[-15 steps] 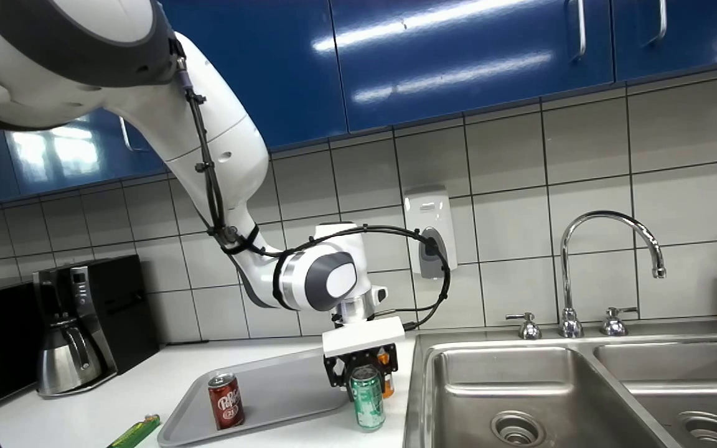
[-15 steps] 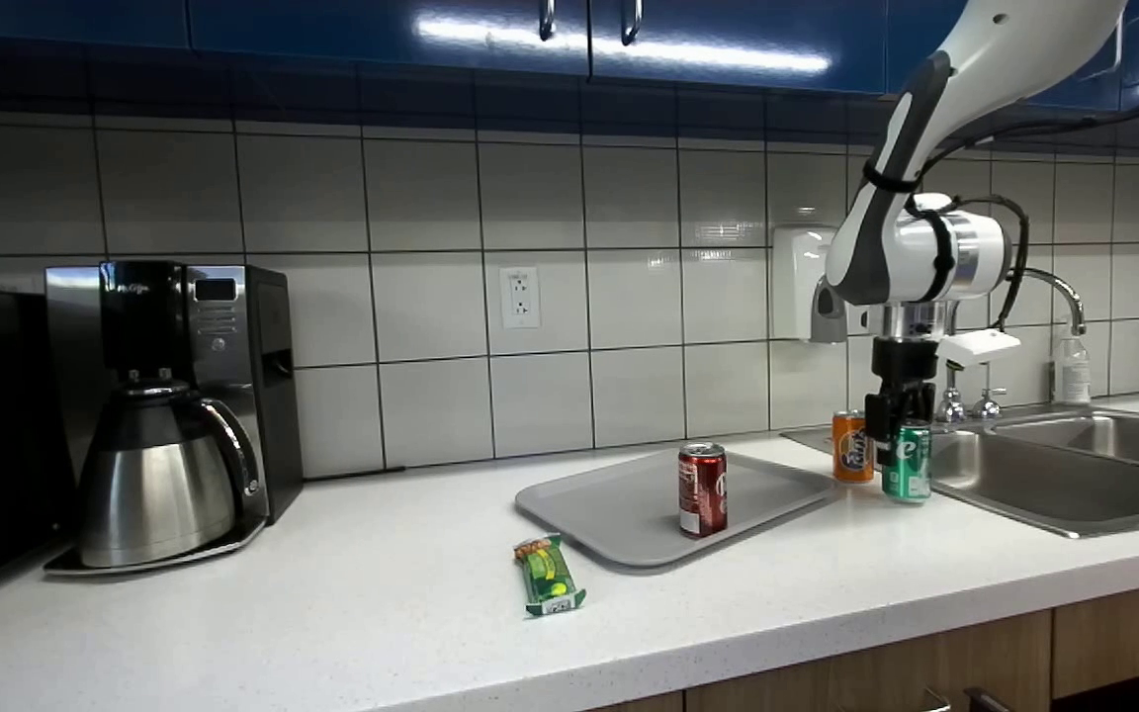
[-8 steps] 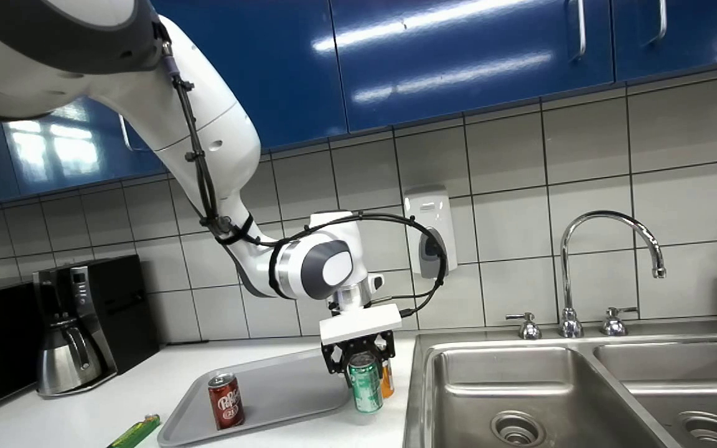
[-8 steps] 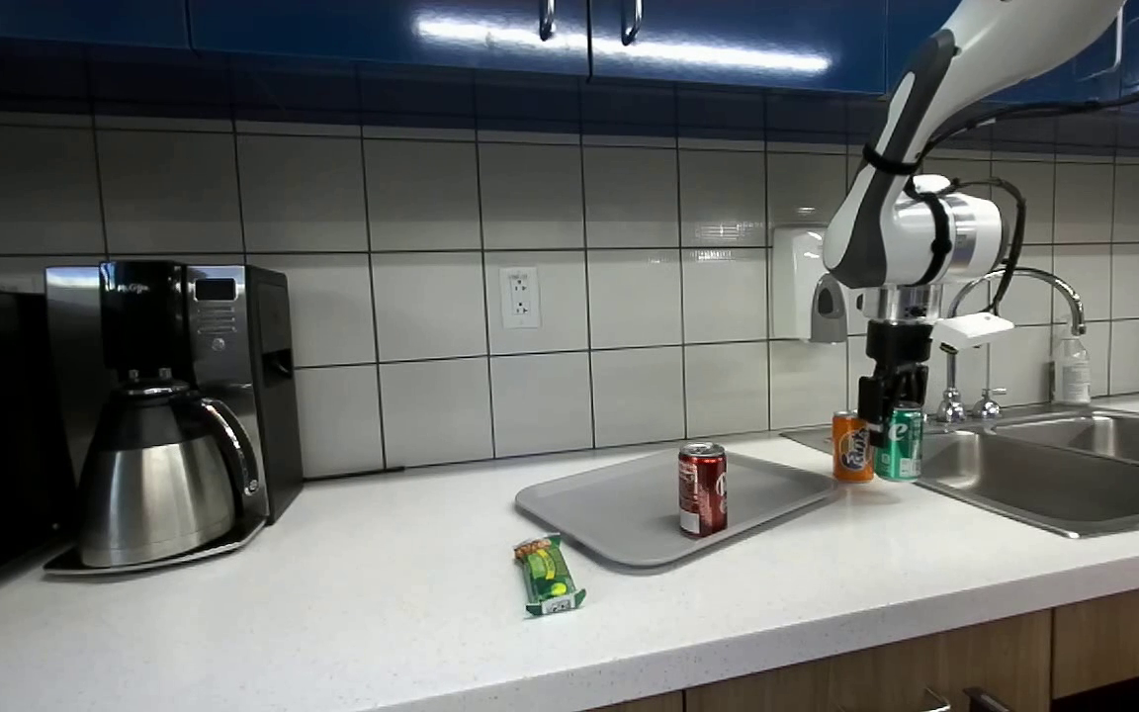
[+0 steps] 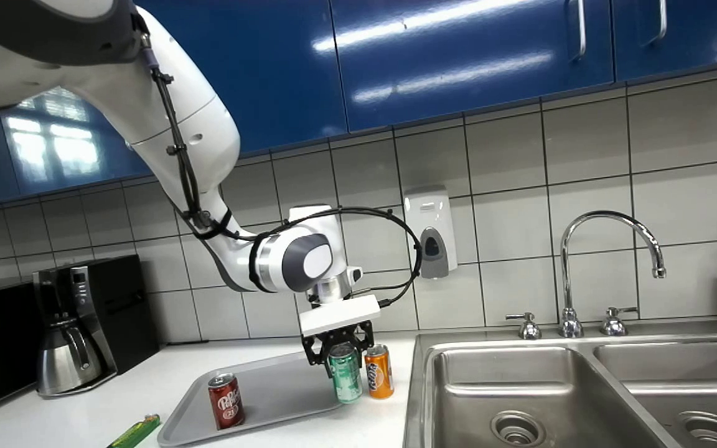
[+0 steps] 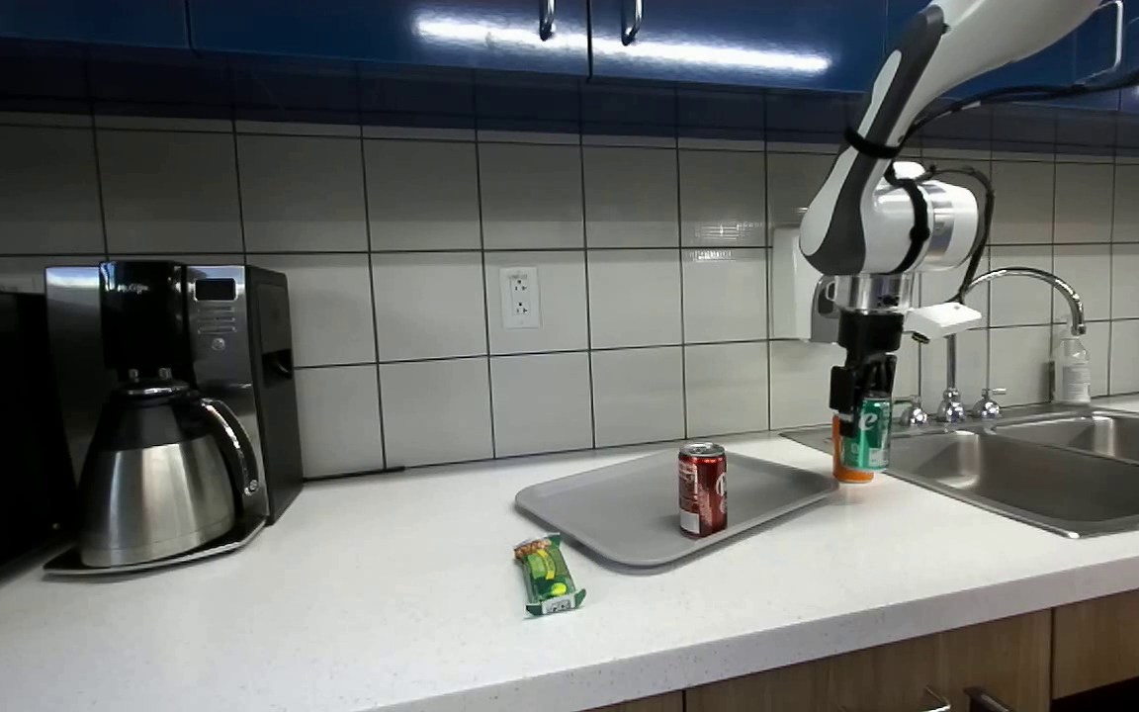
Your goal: Put the cans on the tray
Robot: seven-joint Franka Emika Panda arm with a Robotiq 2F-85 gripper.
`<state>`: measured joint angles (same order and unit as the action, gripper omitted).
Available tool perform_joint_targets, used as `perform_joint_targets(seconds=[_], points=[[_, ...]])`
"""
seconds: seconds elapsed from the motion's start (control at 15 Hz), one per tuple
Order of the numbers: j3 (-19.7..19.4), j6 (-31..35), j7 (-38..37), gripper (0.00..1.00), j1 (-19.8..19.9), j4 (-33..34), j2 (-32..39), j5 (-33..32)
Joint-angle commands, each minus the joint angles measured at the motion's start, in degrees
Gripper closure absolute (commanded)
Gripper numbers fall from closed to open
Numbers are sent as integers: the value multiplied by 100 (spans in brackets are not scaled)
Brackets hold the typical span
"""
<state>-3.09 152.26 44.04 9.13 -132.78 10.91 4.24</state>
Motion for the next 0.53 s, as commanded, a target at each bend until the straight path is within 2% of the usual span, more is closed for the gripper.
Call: perform_joint_targets(seconds=[0.0,0.47], points=[[111,-25,-263,59,-164,-226,-325,-236],[296,24,-676,59,-549,-340,-410,-419]])
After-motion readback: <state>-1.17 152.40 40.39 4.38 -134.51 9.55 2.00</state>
